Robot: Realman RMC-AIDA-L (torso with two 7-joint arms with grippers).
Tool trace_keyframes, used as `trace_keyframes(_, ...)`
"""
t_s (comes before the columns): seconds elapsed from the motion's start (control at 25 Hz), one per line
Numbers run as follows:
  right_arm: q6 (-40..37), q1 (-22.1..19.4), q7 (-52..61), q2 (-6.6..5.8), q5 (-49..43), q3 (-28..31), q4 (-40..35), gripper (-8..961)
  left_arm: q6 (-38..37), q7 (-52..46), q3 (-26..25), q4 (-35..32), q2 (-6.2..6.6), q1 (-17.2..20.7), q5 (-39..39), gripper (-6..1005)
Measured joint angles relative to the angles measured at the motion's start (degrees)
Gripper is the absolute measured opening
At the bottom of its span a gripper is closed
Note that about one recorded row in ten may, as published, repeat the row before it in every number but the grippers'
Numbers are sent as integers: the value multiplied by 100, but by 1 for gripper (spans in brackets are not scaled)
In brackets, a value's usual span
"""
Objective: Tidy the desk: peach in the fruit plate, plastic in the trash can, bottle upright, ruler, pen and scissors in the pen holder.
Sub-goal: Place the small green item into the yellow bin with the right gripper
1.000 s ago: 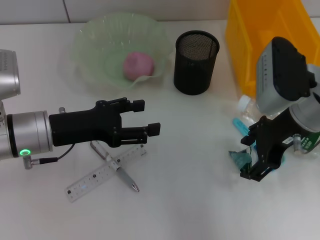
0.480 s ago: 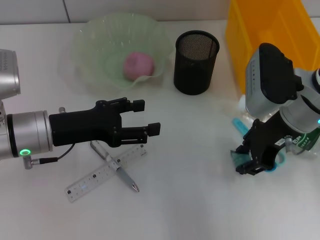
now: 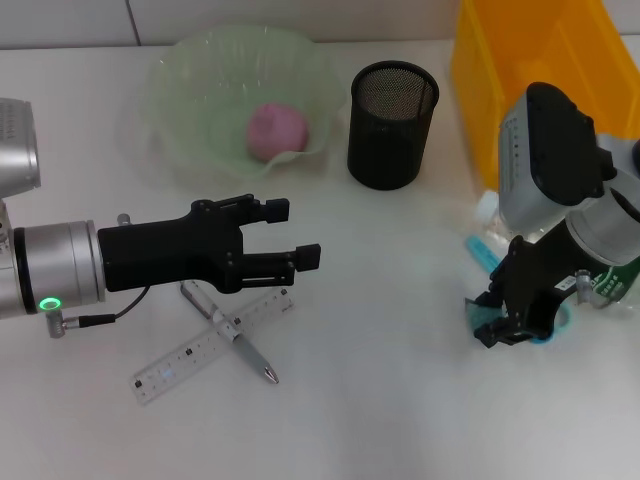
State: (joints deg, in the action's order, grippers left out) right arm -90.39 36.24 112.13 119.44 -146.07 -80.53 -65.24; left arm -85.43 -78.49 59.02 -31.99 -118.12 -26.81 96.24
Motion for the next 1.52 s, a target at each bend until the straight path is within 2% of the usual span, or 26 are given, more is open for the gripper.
trace_keyframes(0.08, -129, -95, -4, -5, 44, 53, -243, 319, 0, -2, -4, 0, 0, 0, 0, 847)
trace_keyframes(0.12, -367, -264, -25, -20, 173, 249, -700, 318, -2, -9, -8, -7, 0, 0, 0, 847)
trace_keyframes(0.16, -367, -264, -25, -20, 173, 249, -700, 318, -2, -9, -8, -7, 0, 0, 0, 847)
trace_keyframes(0.28, -773, -523, -95, -35, 400, 953, -1619, 317, -5, -15, -6, -18, 0, -1, -1, 847)
trace_keyframes(0.32, -773, -523, -95, -35, 400, 953, -1619, 316, -5, -15, -6, -18, 0, -1, -1, 847)
trace_keyframes(0.36, -1015, -627, -102, -35, 512, 1514, -2212, 316, -6, -15, -5, -22, 0, -3, 0, 847)
trace_keyframes(0.4, -1015, -627, -102, -35, 512, 1514, -2212, 316, -6, -16, -1, -28, 1, -10, 0, 847)
trace_keyframes(0.48, -1082, -706, -57, -35, 553, 2085, -2734, 315, -7, -17, -1, -31, 5, -14, 0, 847)
trace_keyframes(0.56, -667, -773, 108, -36, 513, 2729, -3128, 314, -8, -17, 0, -33, 7, -19, 0, 847)
trace_keyframes(0.6, -667, -773, 108, -36, 513, 2729, -3128, 312, -8, -17, 0, -33, 7, -19, 0, 847)
trace_keyframes(0.72, 82, -798, 165, -44, 484, 3048, -2947, 308, -9, -16, 1, -30, 9, -43, 1, 847)
trace_keyframes(0.76, 580, -767, 160, -47, 442, 3068, -2539, 306, -9, -16, 1, -30, 9, -43, 1, 847)
trace_keyframes(0.84, 773, -742, 150, -47, 410, 3058, -2343, 295, -10, -15, 4, -31, 9, -51, 0, 847)
trace_keyframes(0.96, 1563, -532, 103, -38, 266, 3003, -1472, 279, -9, -27, 13, -35, 4, -76, 0, 848)
trace_keyframes(1.08, 1770, -427, 57, -44, 259, 2897, -1131, 294, -9, -36, 14, -16, 2, -79, 0, 848)
trace_keyframes(1.24, 1929, -321, -29, -52, 256, 2772, -838, 448, -8, -38, 14, -10, 0, -79, 0, 848)
trace_keyframes(1.52, 1889, -312, -69, -48, 273, 2753, -904, 729, -9, -38, -4, -8, 0, -41, 0, 848)
